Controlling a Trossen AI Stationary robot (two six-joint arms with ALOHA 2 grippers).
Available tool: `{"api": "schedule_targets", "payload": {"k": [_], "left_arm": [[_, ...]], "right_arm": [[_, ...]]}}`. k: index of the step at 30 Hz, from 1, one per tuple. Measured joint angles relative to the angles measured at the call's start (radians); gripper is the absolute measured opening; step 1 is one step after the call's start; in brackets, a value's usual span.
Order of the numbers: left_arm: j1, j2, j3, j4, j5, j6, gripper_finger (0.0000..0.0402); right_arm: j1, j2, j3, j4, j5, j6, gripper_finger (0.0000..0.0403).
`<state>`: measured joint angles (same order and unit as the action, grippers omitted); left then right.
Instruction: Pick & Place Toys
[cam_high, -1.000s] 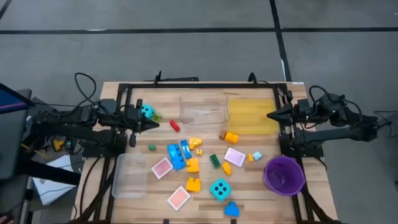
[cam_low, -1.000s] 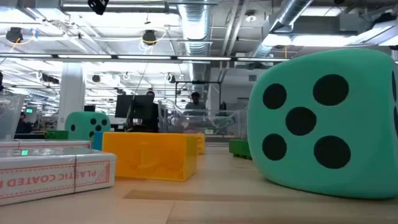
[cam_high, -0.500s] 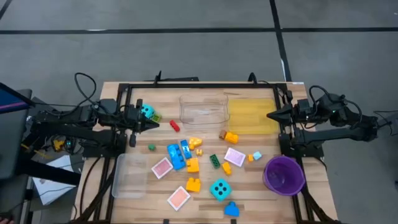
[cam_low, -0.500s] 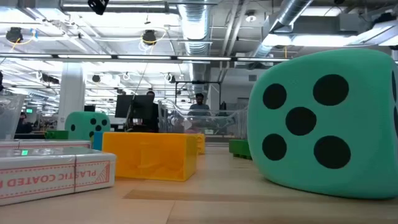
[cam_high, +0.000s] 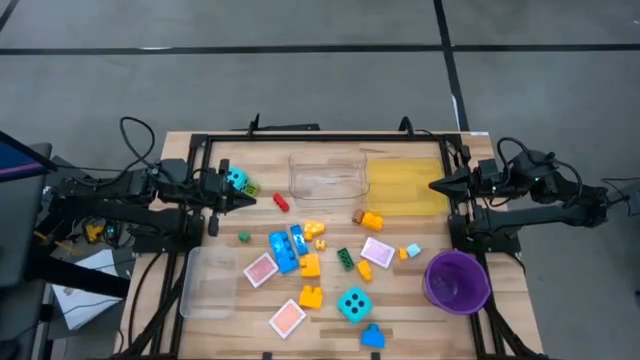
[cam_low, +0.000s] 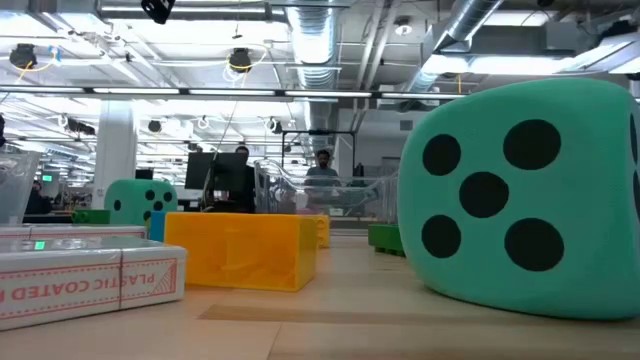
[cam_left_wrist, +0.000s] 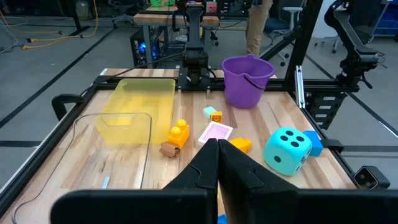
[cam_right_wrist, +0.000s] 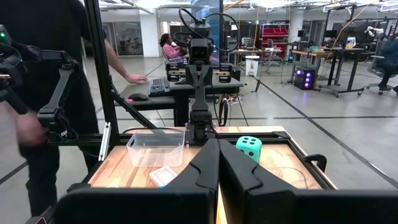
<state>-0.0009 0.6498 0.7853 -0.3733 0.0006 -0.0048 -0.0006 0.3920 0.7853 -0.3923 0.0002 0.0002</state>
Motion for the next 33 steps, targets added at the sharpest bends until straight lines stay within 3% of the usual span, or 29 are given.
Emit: {"api": "schedule_targets", "payload": {"k": [29, 33], "left_arm": [[0.0, 0.0, 0.0, 0.003, 0.0, 0.0, 0.0], [0.0, 0.011, -0.002, 0.11, 0.0, -0.018, 0.0]], "right_arm": [[0.0, 0.0, 0.0, 0.0, 0.0, 0.0, 0.0], [0.0, 0.0, 0.0, 0.0, 0.0, 0.0, 0.0]]}}
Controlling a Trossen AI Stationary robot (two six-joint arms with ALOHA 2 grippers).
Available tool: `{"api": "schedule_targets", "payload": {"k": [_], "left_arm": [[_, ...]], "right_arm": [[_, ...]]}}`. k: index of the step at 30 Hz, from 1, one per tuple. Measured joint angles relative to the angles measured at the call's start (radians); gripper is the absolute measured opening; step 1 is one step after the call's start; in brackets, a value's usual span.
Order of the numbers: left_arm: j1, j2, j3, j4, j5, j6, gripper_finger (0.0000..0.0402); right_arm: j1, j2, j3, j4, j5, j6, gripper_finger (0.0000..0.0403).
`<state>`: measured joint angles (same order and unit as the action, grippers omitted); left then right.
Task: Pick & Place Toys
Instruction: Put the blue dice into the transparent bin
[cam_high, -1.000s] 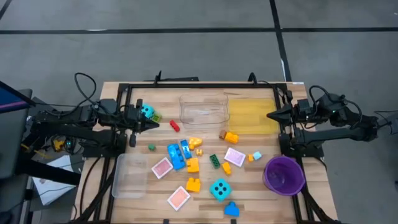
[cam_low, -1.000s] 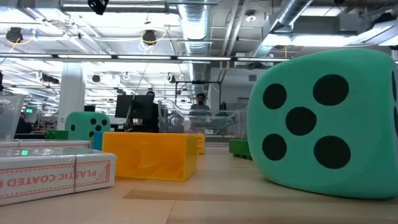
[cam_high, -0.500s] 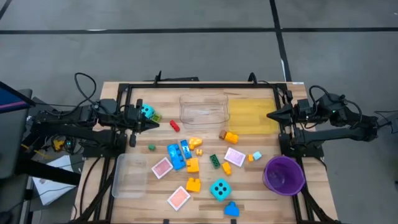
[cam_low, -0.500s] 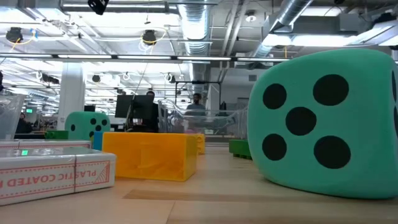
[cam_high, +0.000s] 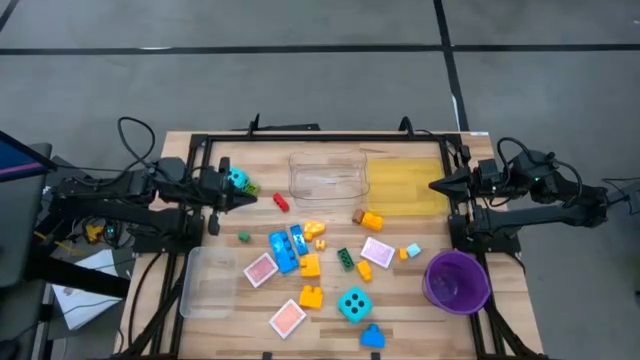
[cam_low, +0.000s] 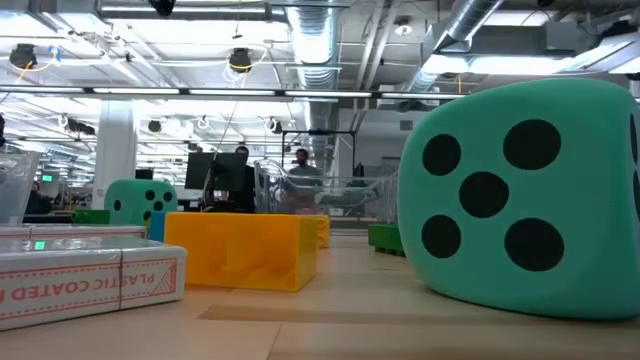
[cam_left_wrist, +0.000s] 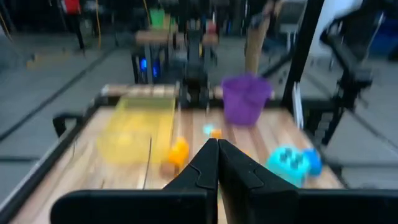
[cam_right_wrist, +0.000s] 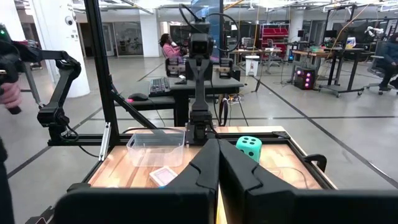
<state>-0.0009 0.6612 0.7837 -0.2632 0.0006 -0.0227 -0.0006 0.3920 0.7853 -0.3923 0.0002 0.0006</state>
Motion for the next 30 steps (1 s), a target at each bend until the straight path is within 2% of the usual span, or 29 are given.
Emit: {"api": "schedule_targets", "payload": {"k": [6, 8, 11, 13, 20, 27, 30], "left_arm": [[-0.001, 0.0, 0.0, 0.2, -0.002, -0.237, 0.0], [-0.001, 0.003, 0.0, 0.279, -0.013, -0.252, 0.0], [-0.001, 0.005, 0.0, 0.426, -0.019, -0.252, 0.0], [-0.001, 0.014, 0.0, 0.539, -0.019, -0.252, 0.0], [-0.001, 0.028, 0.002, 0.865, -0.019, -0.223, 0.0], [-0.007, 0.037, 0.002, 0.943, -0.019, -0.245, 0.0], [-0.007, 0.054, 0.002, 0.942, -0.019, -0.245, 0.0]], "right_arm": [[0.0, 0.0, 0.0, 0.0, 0.0, 0.0, 0.0], [0.0, 0.0, 0.0, 0.0, 0.0, -0.009, 0.0], [-0.003, 0.0, 0.0, 0.003, 0.004, -0.118, 0.0], [-0.002, 0.002, -0.004, 0.055, 0.003, -0.123, 0.0], [-0.001, 0.029, -0.008, 0.327, 0.001, 0.048, 0.0], [-0.001, 0.028, -0.008, 0.562, 0.001, 0.214, 0.0], [-0.001, 0.025, -0.008, 0.596, 0.001, 0.268, 0.0]]}}
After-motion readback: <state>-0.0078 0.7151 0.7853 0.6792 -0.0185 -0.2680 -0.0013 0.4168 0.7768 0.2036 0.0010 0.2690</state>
